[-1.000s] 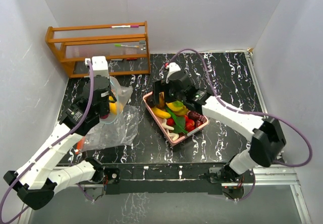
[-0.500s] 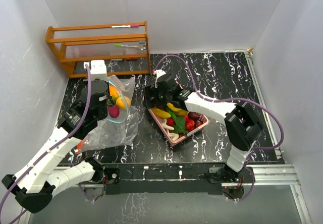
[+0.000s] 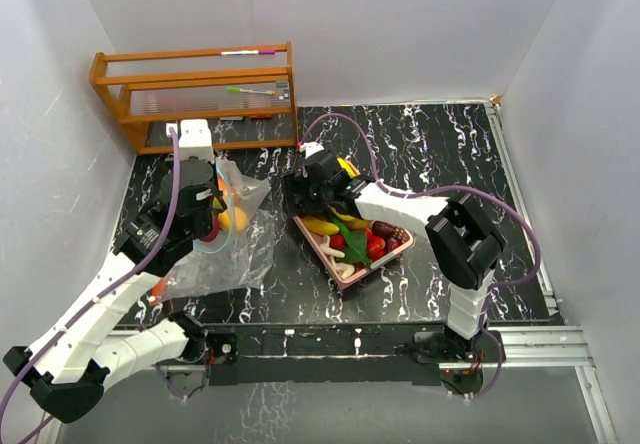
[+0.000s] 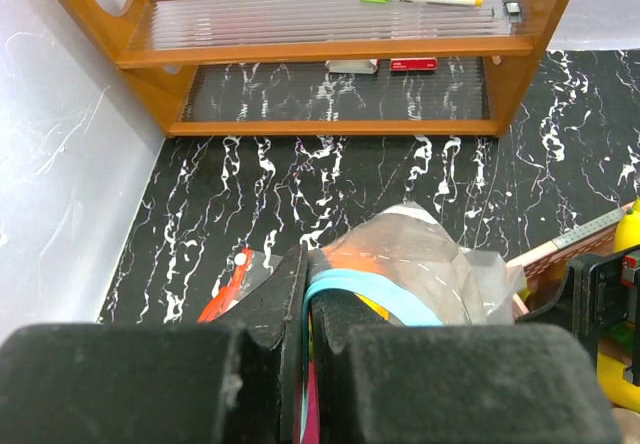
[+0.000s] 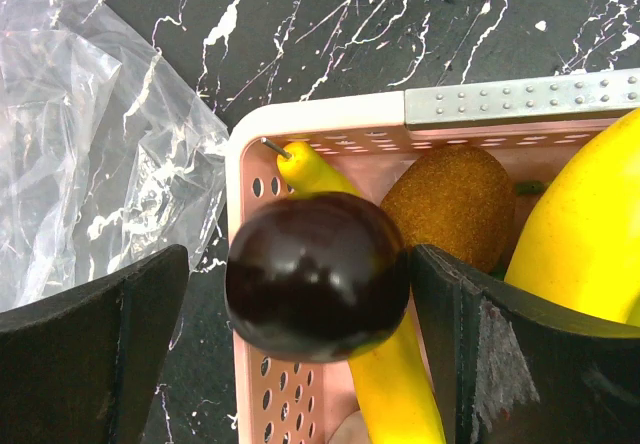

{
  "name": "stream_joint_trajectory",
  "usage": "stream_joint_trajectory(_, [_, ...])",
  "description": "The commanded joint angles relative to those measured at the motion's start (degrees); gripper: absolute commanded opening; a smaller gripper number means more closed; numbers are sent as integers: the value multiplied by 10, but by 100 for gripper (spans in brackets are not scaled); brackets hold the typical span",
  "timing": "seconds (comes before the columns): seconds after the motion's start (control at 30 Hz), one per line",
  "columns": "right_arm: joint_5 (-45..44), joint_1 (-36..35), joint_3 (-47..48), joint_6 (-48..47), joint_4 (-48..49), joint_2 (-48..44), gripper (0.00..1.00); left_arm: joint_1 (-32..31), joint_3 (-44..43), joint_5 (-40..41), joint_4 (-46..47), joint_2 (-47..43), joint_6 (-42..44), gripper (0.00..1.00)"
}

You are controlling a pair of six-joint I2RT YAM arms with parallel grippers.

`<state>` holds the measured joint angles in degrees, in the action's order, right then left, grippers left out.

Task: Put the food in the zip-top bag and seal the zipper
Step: Pick up the fake fruit from the bin.

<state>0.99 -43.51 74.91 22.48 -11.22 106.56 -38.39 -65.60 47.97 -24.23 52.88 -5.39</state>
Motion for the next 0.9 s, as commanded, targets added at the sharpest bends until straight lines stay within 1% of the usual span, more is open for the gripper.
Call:
stream_joint_trajectory(0.0, [-18,1,19,-9,34,5,93,2,0,1,5,-8,-4,0])
stream_joint_trajectory(0.07, [-24,0,14,-11,38,1,86,2,0,0,5,-9,-4,0])
stream_joint_trajectory(0.17, [-30,1,4,-14,46,-11,81,2,0,2,4,-9,-3,0])
stream_joint_trajectory(0.23, [-29,1,1,-17,47,-19,80,2,1,1,4,-8,-4,0])
stream_joint_trajectory(0.3, [-29,1,0,-21,45,-24,72,2,2,0,5,-8,-4,0])
stream_joint_trajectory(0.33, [-26,0,-1,-23,43,-26,72,2,2,0,6,-8,-5,0])
stream_joint_trajectory(0.37, [-22,1,0,-26,39,-28,72,2,2,0,6,-8,-5,0])
stream_joint_trajectory(0.43, [-14,1,-4,-29,29,-39,76,2,2,-1,6,-6,-6,0])
stream_joint_trajectory(0.53, [-21,-1,-24,-24,26,-82,81,2,3,-2,7,-4,-6,0])
stream_joint_trajectory(0.7, [-54,-8,-49,-4,25,-138,82,2,4,-6,12,1,-7,0])
stream_joint_trajectory(0.8, [-71,-9,-41,2,5,-131,83,2,2,-11,11,5,-11,0])
stream_joint_trajectory(0.87, [-59,-8,-29,8,-14,-113,83,2,0,-15,10,6,-13,0])
